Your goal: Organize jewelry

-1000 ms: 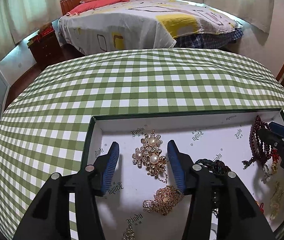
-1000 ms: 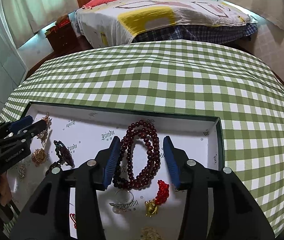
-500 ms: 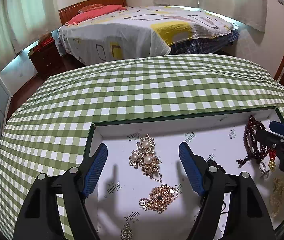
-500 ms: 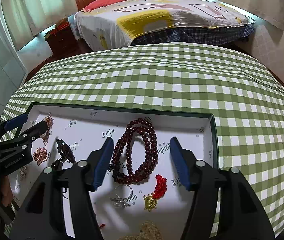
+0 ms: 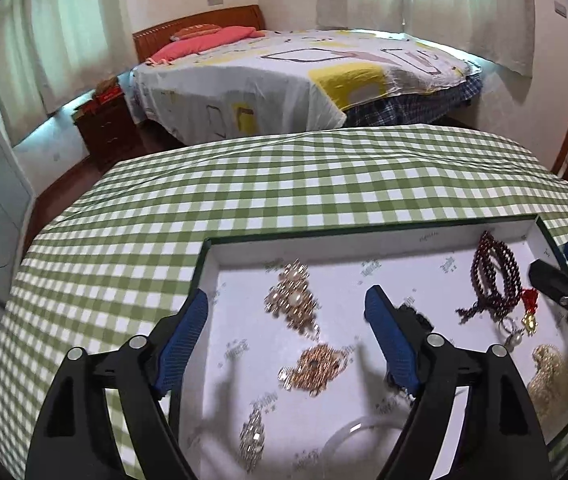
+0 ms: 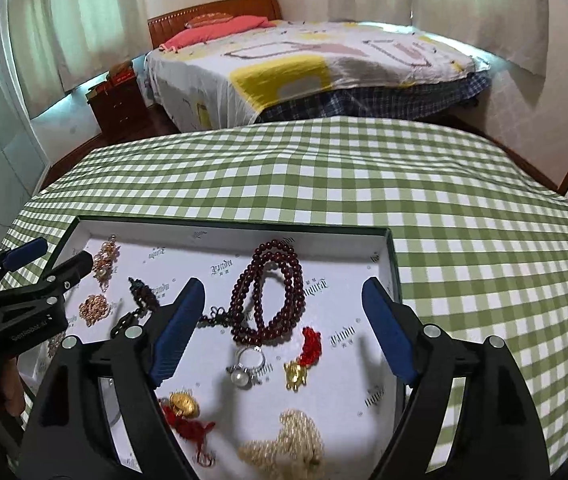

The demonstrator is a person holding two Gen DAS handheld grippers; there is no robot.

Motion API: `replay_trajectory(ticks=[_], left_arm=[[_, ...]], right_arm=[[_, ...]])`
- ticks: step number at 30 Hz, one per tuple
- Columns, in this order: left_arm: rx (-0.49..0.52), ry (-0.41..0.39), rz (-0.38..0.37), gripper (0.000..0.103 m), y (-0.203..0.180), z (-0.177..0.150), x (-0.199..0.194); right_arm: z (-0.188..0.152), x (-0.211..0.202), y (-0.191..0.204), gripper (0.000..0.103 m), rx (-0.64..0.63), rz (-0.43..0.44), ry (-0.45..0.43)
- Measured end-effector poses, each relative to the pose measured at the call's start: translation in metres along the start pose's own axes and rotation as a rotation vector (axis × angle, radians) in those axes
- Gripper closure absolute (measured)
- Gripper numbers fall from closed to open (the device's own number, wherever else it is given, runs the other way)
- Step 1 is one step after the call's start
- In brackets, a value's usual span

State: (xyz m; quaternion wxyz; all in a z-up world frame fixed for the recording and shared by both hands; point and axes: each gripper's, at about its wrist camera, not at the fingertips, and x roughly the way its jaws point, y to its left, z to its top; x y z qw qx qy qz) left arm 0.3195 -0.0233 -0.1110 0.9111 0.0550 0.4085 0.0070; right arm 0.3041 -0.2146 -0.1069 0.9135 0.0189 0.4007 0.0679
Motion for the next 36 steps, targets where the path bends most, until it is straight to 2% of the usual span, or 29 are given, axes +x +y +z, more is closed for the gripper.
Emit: replay_trajectory(ticks=[6, 14, 20, 36], left_arm=[[-0.021, -0.044, -0.007, 0.023, 0.001, -0.023, -0.029], [-0.033, -0.077, -0.018, 0.021, 0.002, -0.054, -0.066], [-0.050, -0.096, -0.023, 0.020, 0.007, -0.073, -0.101], [-0.116, -0.243, -0.020, 0.019, 0.030, -0.094, -0.223]], right_arm=[[-0.022, -0.031, 0.002, 0.011, 0.027, -0.030, -0.057], [-0.058, -0.057, -0.002, 0.011, 0.063, -0.058, -0.047], [-0.083, -0.093, 0.006, 0.011, 0.055, -0.059, -0.069], [-0.086, -0.216, 0.042, 0.010, -0.023, -0.021, -0.236]])
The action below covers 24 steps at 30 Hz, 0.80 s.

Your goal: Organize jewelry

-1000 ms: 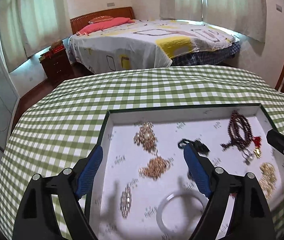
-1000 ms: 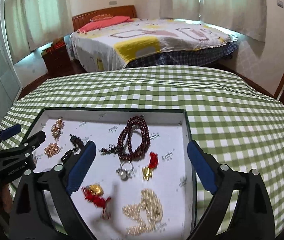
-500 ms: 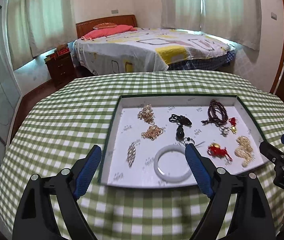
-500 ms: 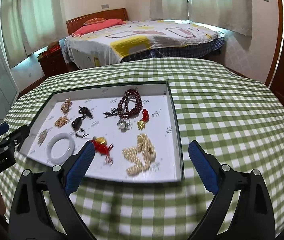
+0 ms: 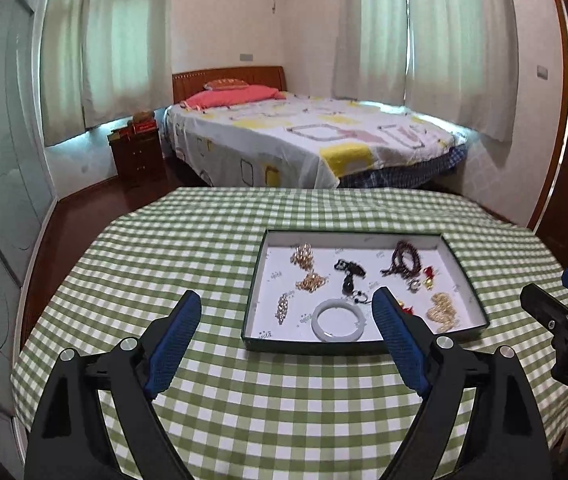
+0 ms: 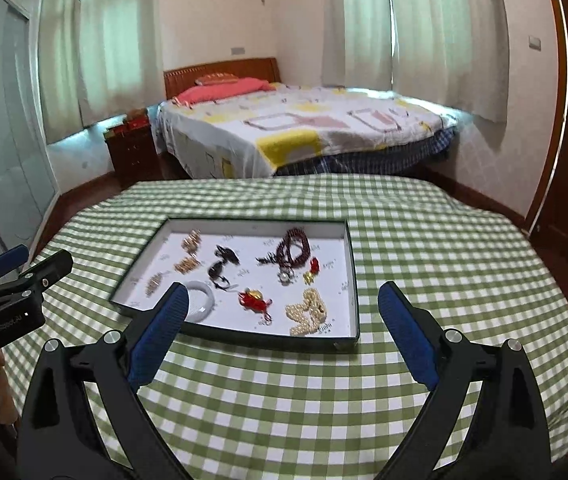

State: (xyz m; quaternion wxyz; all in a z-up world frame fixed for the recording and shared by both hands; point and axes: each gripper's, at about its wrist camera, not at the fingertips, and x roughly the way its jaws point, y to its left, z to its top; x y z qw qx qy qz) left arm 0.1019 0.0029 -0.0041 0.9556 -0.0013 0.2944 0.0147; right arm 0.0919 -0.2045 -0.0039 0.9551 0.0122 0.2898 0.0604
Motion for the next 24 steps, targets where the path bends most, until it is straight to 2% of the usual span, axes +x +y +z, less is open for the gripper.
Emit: replay_trajectory(ticks=[9, 24], left_arm=[[-0.001, -0.110, 0.006, 0.019, 0.004, 0.007, -0.059], [-0.006, -0.202, -0.004, 0.018, 0.008, 0.004, -0.110]], right_arm=[[0.008, -0.058, 0.007, 0.006, -0.020, 0.011, -0.102], [0.010, -0.114, 0.019, 0.006, -0.052, 0.032, -0.192]])
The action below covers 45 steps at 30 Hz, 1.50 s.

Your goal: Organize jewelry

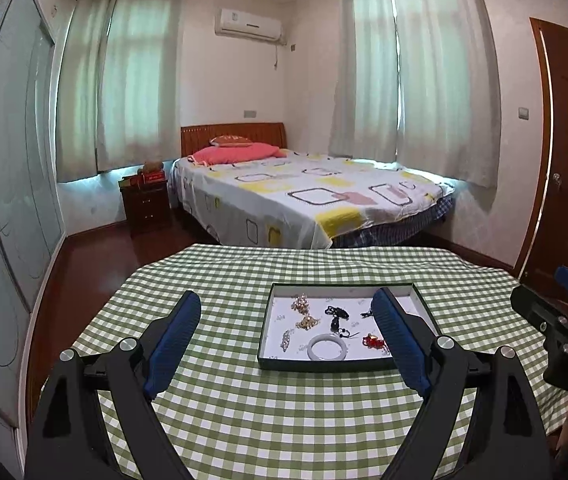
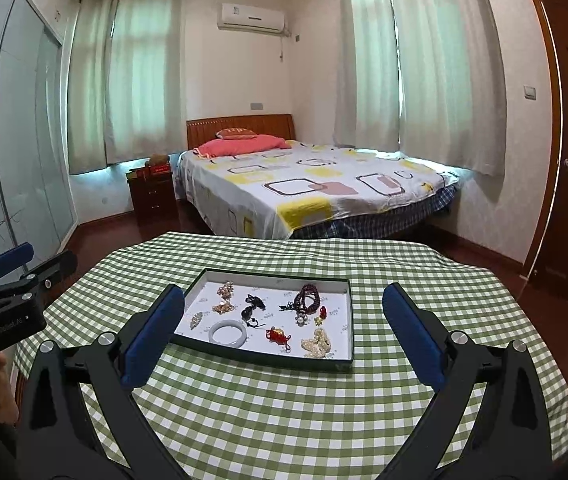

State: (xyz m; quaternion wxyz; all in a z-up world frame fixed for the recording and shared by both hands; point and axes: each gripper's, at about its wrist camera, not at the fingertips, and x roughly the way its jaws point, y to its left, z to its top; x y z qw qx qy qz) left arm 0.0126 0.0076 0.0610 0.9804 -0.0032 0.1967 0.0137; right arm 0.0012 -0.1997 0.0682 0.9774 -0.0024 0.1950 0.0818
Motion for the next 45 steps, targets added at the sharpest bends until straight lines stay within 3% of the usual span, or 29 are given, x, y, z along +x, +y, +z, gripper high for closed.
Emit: replay_trajectory(ticks=[45], left_arm=[[-0.027, 0.012, 0.004, 0.018, 0.005, -0.010, -0.002]], right_arm=[[-0.004, -0.006, 0.006, 0.006, 0.001, 0.007, 0.001]])
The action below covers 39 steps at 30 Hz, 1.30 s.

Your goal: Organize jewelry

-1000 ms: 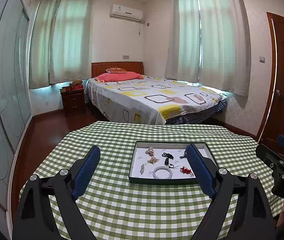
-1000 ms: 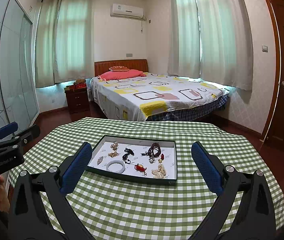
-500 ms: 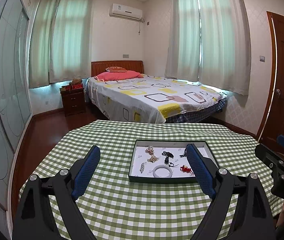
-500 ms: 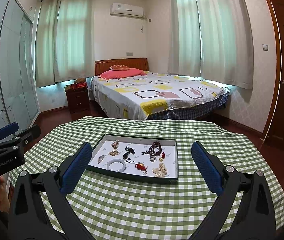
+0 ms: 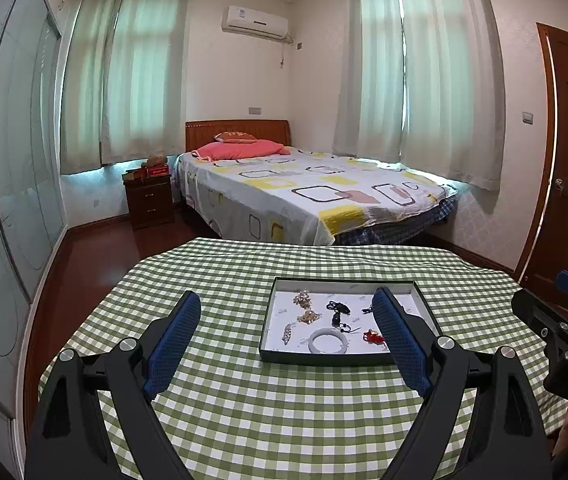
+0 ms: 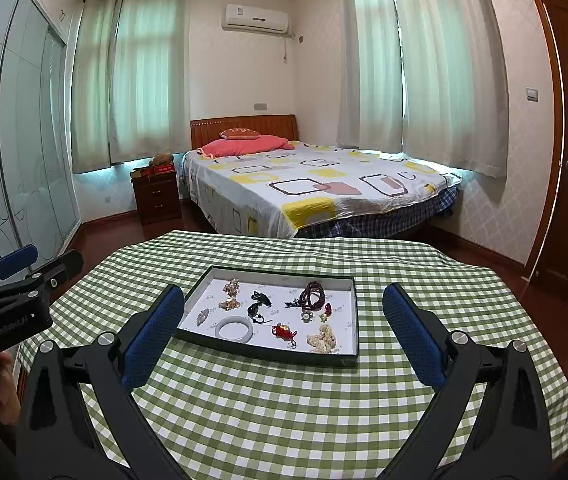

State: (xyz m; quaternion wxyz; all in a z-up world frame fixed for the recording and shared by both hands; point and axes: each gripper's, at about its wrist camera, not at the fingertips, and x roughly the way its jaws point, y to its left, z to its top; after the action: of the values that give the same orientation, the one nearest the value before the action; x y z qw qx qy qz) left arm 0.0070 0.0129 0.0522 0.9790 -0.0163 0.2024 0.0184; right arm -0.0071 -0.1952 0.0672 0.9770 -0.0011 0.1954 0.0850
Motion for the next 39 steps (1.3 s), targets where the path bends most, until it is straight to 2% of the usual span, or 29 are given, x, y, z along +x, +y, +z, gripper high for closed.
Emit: replay_trajectory(ticks=[33, 39], left_arm=[[-0.015, -0.024, 0.004, 0.018, 0.007, 0.006, -0.002], [-0.052, -0.005, 0.036, 0.018, 0.014, 0.003, 0.009]], right_arm=[[-0.003, 0.007, 0.005, 0.006, -0.010, 0.005, 0.021], [-0.006, 0.014, 0.004, 0.006, -0.009, 0.009, 0.037]])
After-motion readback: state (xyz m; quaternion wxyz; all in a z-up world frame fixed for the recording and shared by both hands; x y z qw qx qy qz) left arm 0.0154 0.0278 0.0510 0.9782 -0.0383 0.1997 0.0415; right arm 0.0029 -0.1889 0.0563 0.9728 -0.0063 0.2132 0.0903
